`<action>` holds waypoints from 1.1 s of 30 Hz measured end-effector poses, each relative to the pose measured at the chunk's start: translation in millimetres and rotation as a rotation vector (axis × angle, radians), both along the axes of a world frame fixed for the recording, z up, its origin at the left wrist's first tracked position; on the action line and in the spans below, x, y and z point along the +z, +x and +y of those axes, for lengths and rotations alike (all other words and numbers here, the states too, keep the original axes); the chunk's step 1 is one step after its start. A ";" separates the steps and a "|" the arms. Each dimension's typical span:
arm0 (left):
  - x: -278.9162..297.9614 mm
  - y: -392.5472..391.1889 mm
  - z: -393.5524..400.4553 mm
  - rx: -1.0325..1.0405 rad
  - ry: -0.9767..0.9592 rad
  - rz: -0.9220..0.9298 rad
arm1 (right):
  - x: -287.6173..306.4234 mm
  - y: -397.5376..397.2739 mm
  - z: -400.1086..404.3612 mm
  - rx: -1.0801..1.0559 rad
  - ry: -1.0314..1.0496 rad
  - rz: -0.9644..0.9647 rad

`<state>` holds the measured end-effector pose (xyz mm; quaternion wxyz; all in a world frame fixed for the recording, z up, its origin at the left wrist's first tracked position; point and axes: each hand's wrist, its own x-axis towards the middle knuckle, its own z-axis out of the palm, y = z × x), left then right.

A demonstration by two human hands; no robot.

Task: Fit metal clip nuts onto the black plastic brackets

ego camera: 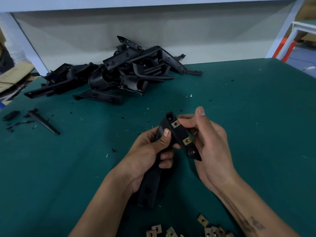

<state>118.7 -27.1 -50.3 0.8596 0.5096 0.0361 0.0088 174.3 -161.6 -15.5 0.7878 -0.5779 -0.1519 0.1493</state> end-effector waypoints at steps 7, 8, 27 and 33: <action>-3.3 1.5 2.2 0.017 0.032 -0.012 | -1.3 2.3 -1.5 0.041 -0.007 0.002; -2.9 1.7 2.5 0.020 0.033 -0.014 | -1.9 3.0 -1.6 0.062 -0.024 0.000; 0.3 9.7 -5.0 0.324 -0.025 0.027 | -28.9 15.6 -10.9 -0.158 -0.461 -0.928; 0.0 9.8 -6.1 0.345 -0.040 0.028 | -22.2 21.8 -16.6 -0.073 -0.618 -1.059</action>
